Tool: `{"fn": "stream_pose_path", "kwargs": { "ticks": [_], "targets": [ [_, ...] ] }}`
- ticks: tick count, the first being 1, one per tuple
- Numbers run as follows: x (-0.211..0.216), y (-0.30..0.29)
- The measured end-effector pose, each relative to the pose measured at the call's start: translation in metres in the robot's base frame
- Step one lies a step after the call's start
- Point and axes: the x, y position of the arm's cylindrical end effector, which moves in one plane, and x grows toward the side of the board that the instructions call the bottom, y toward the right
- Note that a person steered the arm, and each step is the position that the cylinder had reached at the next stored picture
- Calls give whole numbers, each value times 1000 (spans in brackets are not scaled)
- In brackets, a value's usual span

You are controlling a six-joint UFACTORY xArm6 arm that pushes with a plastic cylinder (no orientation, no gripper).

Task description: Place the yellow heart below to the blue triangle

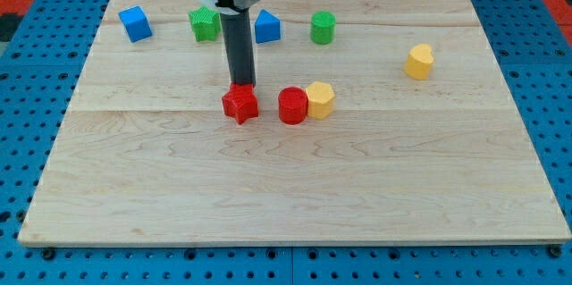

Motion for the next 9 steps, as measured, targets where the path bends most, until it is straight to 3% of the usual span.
{"fn": "stream_pose_path", "kwargs": {
  "ticks": [1, 3, 4, 6, 7, 8, 9],
  "targets": [
    [-15, 30],
    [11, 145],
    [9, 169],
    [-2, 332],
    [-23, 281],
    [-26, 176],
    [-28, 241]
  ]
}}
